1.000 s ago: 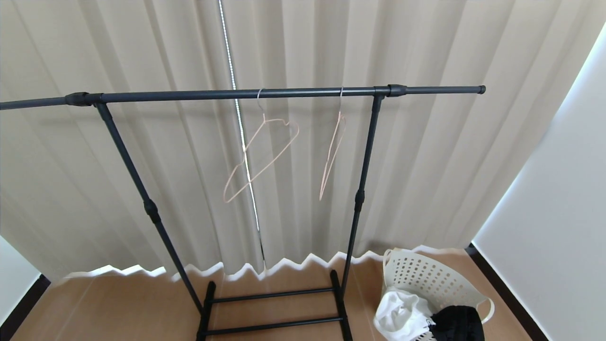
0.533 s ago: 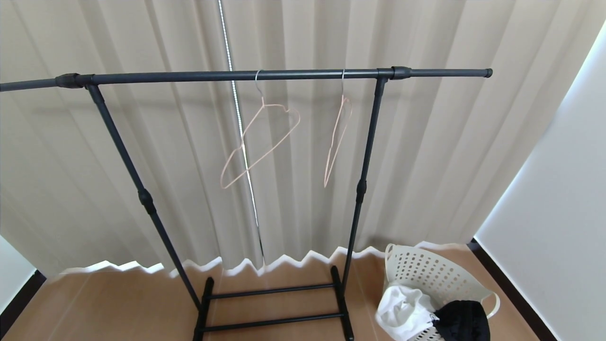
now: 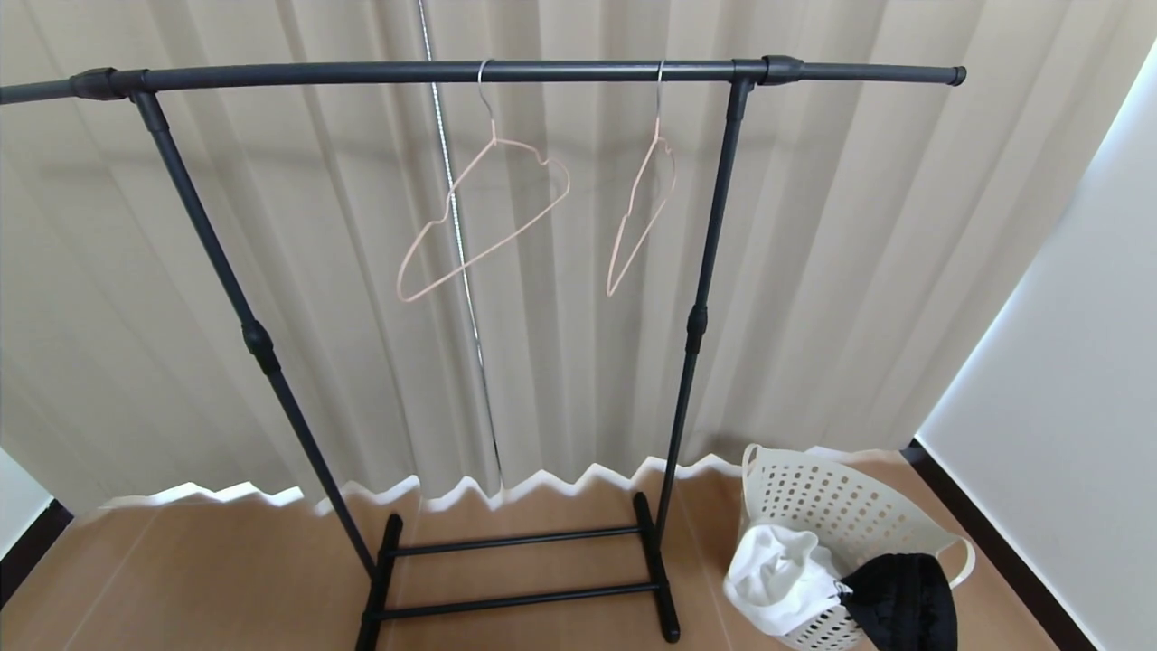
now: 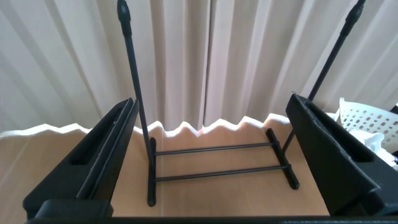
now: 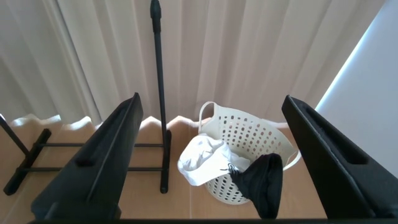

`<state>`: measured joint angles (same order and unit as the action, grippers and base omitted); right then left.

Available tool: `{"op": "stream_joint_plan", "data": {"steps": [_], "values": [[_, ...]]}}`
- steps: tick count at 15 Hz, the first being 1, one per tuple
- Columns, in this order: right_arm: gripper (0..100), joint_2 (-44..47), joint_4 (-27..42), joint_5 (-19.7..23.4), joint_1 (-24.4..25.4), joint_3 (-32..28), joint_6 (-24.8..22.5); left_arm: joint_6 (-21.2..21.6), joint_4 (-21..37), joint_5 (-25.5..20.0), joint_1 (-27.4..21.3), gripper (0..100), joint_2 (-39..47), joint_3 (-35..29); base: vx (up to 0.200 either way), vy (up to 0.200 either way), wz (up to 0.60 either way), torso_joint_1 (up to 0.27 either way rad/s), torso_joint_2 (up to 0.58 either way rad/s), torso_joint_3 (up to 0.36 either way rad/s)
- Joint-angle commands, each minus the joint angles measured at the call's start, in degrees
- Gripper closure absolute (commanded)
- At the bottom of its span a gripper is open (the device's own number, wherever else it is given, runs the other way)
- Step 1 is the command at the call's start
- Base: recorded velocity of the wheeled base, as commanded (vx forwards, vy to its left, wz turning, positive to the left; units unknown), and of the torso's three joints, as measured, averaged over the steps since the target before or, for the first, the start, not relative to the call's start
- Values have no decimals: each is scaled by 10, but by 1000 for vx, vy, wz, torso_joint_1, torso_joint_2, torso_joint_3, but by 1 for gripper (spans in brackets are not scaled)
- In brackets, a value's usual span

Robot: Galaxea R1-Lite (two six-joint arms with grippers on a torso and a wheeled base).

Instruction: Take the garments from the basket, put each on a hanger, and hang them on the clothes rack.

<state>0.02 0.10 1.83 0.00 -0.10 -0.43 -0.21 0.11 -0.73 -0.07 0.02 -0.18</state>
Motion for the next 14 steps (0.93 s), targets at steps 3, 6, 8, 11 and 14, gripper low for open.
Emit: {"op": "stream_joint_plan", "data": {"steps": [3, 6, 8, 11, 14], "values": [[0, 0, 0, 0, 0, 0, 0, -1, 0, 0, 0, 0, 0, 0, 0, 0, 0, -163, 515, 352], [0, 0, 0, 0, 0, 0, 0, -1, 0, 0, 0, 0, 0, 0, 0, 0, 0, -142, 499, 351], [0, 0, 0, 0, 0, 0, 0, -1, 0, 0, 0, 0, 0, 0, 0, 0, 0, -115, 479, 349], [0, 0, 0, 0, 0, 0, 0, 0, 0, 0, 0, 0, 0, 0, 0, 0, 0, -97, 465, 357], [0, 0, 0, 0, 0, 0, 0, 0, 1, 0, -1, 0, 0, -1, 67, 0, 0, -50, 457, 388]]}}
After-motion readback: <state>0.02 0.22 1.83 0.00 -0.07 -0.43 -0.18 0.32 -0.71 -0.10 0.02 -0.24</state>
